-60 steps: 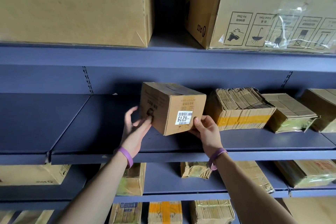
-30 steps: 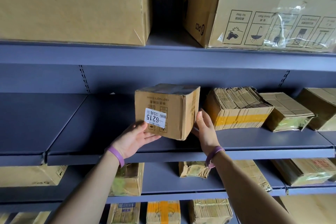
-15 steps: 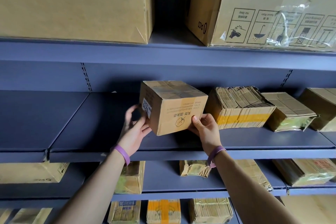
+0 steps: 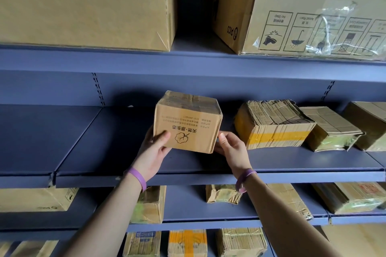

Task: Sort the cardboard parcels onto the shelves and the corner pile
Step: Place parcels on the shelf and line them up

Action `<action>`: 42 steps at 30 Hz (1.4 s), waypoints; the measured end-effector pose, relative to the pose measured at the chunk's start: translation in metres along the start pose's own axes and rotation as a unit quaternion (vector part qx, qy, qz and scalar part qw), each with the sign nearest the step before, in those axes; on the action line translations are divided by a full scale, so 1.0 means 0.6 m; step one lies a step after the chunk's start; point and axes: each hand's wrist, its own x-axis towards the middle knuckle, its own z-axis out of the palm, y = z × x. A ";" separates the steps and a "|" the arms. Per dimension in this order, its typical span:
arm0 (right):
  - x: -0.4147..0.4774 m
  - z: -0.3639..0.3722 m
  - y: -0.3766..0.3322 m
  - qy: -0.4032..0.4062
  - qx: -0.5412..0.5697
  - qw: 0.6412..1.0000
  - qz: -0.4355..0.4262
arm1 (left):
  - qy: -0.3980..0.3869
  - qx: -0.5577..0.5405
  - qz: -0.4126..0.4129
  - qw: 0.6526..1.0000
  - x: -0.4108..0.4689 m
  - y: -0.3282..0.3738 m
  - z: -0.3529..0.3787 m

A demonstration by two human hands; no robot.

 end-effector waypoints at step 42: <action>0.003 -0.016 0.008 -0.059 -0.016 0.997 -0.048 | 0.083 0.058 -0.011 0.995 -0.004 0.004 0.023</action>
